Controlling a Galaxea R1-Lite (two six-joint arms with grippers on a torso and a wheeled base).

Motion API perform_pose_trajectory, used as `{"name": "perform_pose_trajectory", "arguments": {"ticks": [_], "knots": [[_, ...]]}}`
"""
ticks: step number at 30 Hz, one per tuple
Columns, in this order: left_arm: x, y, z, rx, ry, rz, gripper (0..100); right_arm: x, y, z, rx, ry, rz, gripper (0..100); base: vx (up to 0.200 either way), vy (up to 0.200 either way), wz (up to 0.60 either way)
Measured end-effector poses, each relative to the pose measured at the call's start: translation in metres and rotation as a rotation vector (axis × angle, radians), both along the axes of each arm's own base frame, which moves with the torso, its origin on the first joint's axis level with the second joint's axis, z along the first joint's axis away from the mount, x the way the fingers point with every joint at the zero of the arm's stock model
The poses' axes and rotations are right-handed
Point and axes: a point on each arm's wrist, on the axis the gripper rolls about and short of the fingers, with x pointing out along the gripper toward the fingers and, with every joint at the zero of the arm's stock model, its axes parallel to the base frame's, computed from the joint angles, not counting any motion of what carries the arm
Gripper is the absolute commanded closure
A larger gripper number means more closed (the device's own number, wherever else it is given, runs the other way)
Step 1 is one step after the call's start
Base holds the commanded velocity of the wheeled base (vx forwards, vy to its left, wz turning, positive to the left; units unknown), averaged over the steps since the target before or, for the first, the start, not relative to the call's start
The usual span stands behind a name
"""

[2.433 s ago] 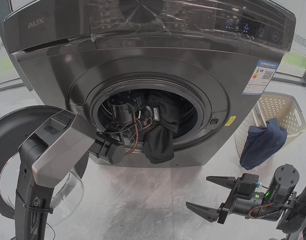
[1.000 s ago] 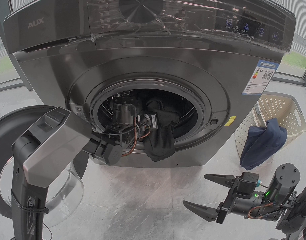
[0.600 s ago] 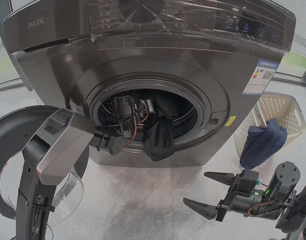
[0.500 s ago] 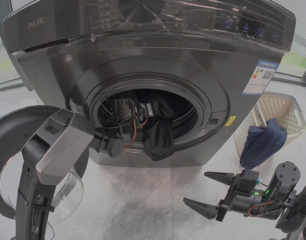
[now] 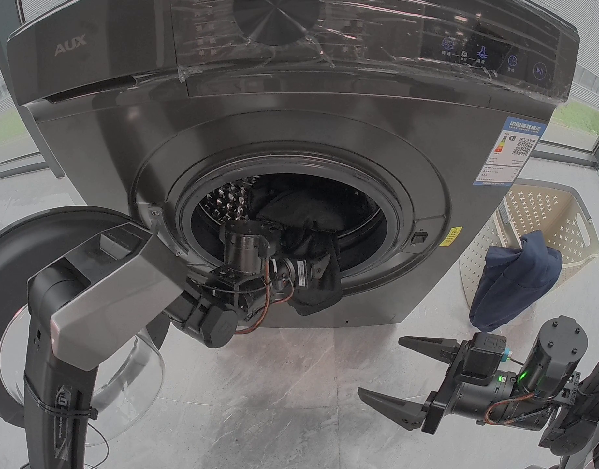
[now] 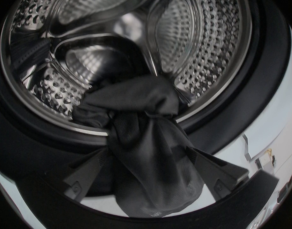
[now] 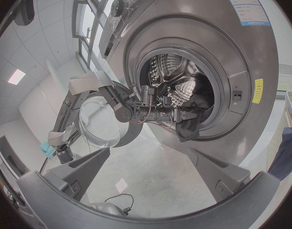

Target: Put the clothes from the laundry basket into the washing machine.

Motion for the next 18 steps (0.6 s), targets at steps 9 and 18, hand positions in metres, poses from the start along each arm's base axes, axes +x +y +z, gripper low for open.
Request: {"name": "perform_pose_trajectory", "arguments": {"ticks": [9, 18], "knots": [[0.002, -0.008, -0.001, -0.013, -0.016, -0.018, 100, -0.001, 0.001, 0.0, 0.0, -0.001, 0.005, 0, 0.0, 0.0, 0.0], [0.019, -0.012, 0.021, -0.084, -0.112, 0.029, 100, -0.001, 0.001, 0.001, 0.004, -0.003, 0.006, 0, 0.0, 0.0, 0.0]]}}
